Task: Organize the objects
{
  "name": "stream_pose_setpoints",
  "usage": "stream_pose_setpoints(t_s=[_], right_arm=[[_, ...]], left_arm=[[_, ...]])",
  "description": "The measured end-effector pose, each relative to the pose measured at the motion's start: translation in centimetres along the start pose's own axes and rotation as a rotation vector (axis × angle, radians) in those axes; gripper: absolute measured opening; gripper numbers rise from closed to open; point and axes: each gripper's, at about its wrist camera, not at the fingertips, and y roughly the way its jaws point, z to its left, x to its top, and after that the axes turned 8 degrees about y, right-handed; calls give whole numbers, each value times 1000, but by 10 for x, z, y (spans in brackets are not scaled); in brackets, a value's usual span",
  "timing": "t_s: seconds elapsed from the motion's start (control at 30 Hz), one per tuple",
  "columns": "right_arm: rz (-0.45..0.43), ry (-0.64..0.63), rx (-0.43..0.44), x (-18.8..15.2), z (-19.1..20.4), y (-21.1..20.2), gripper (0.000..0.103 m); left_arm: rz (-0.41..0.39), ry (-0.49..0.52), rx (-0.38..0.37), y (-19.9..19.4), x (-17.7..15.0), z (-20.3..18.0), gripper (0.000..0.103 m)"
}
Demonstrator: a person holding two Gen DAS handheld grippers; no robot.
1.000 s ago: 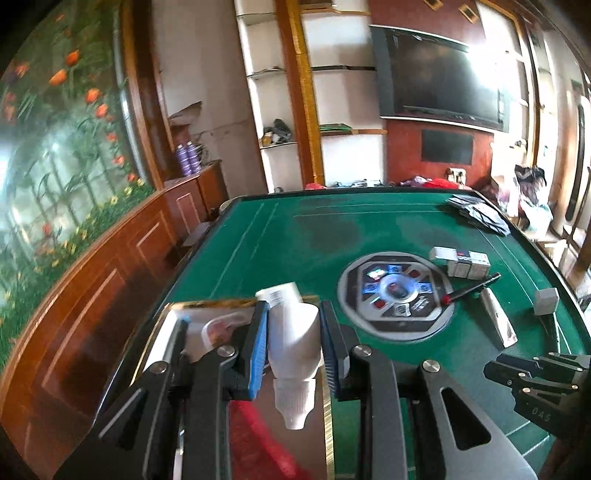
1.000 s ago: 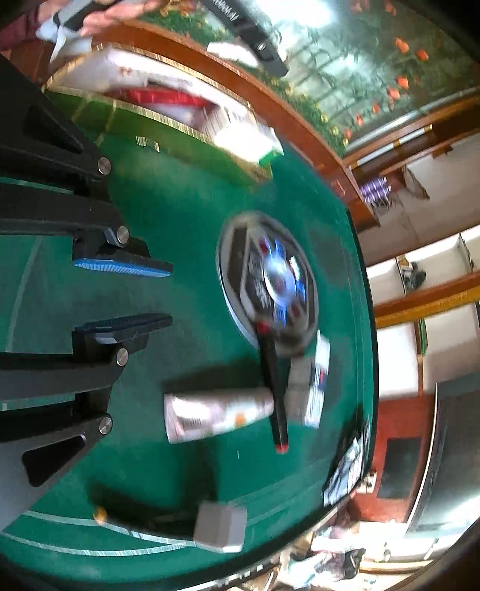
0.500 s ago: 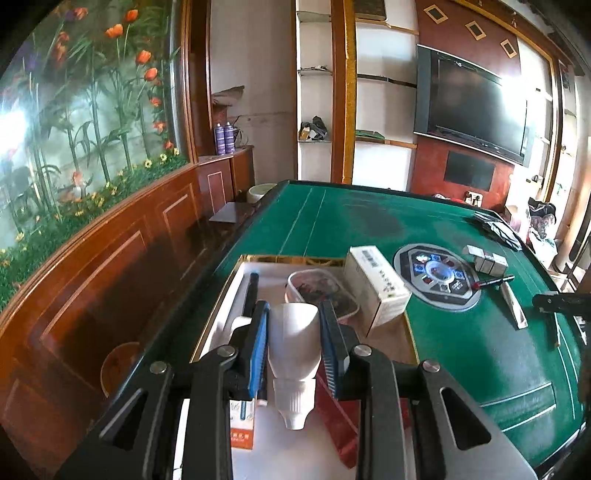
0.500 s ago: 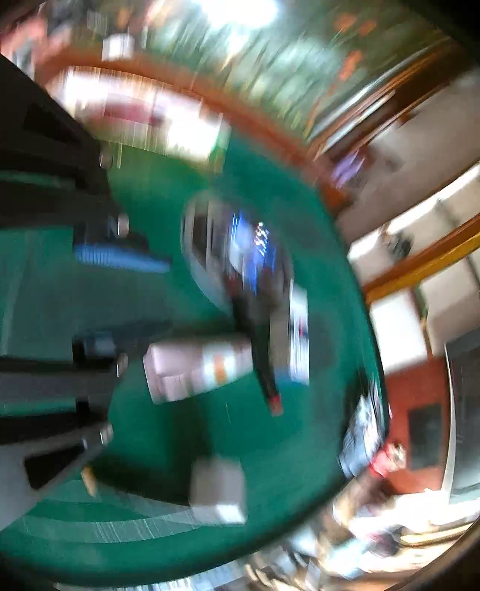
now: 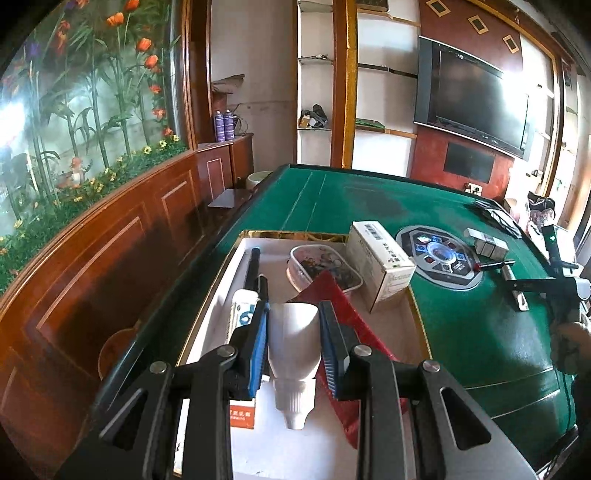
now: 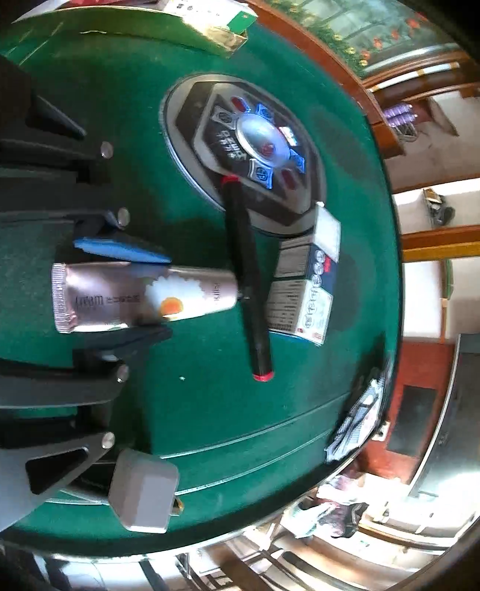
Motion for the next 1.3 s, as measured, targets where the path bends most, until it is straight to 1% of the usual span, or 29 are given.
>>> stream_pose_setpoints(t_s=[0.17, 0.23, 0.3, 0.33, 0.4, 0.43, 0.53, 0.57, 0.6, 0.63, 0.67, 0.7, 0.73, 0.77, 0.8, 0.83, 0.87, 0.9, 0.93, 1.0, 1.03, 1.1, 1.13, 1.17, 1.2, 1.23, 1.27, 1.3], right_arm=[[-13, 108, 123, -6, -18, -12, 36], [-20, 133, 157, -9, -21, -16, 36], [-15, 167, 225, -13, -26, -23, 36], [-12, 175, 243, -14, -25, -24, 36], [17, 217, 318, -19, -28, -27, 36], [41, 247, 371, -22, -31, -27, 36], [78, 296, 453, -34, -34, -32, 36], [86, 310, 490, -41, -35, -37, 34], [92, 310, 501, -45, -35, -40, 10], [96, 307, 506, -52, -35, -47, 7], [93, 301, 507, -57, -35, -52, 7], [88, 279, 484, -62, -33, -57, 7], [72, 233, 433, -66, -29, -62, 8], [45, 152, 361, -69, -19, -68, 8], [36, 121, 335, -70, -15, -69, 11], [30, 91, 309, -70, -8, -71, 28], [22, 76, 303, -68, -3, -72, 43], [8, 70, 301, -67, -1, -74, 76], [-34, 57, 300, -65, 7, -78, 92], [-73, 12, 289, -59, 22, -79, 94], [-76, -18, 268, -56, 29, -76, 94], [-73, -81, 194, -53, 44, -62, 94], [-62, -122, 154, -53, 54, -52, 93], [-52, -177, 96, -58, 65, -39, 92], [-44, -203, 58, -64, 68, -31, 65], [-14, -213, 61, -69, 69, -25, 37], [-44, -189, 76, -72, 66, -28, 33], [-34, -169, 86, -72, 63, -30, 30]], left_arm=[[8, 2, -3, 1, -2, -2, 26], [12, 5, -4, 2, -3, -2, 26], [15, 4, -3, 3, -3, -3, 26], [18, 3, -5, 4, -3, -3, 26], [27, -5, -6, 5, -3, -1, 26], [29, -9, -9, 5, -3, 0, 26], [27, -16, -8, 3, -5, 4, 26], [26, -19, -9, 2, -5, 5, 26], [24, -22, -9, 1, -6, 6, 26], [24, -26, -10, 0, -6, 8, 26], [24, -28, -12, -1, -7, 9, 26], [24, -31, -15, -1, -8, 10, 26], [25, -35, -17, -1, -8, 11, 26], [26, -39, -20, 0, -9, 12, 26], [27, -43, -24, 0, -9, 12, 26], [28, -46, -27, 1, -10, 13, 26], [29, -47, -27, 2, -11, 13, 26], [29, -49, -30, 2, -11, 12, 26], [29, -51, -33, 2, -12, 12, 26], [31, -51, -35, 2, -12, 11, 26], [34, -50, -38, 2, -13, 10, 26], [36, -48, -41, 2, -14, 10, 26], [37, -47, -43, 2, -14, 9, 26], [38, -47, -45, 2, -15, 9, 26], [38, -47, -47, 2, -15, 9, 26], [39, -48, -49, 3, -16, 9, 26], [40, -48, -50, 3, -16, 9, 26], [43, -49, -49, 4, -17, 10, 26]])
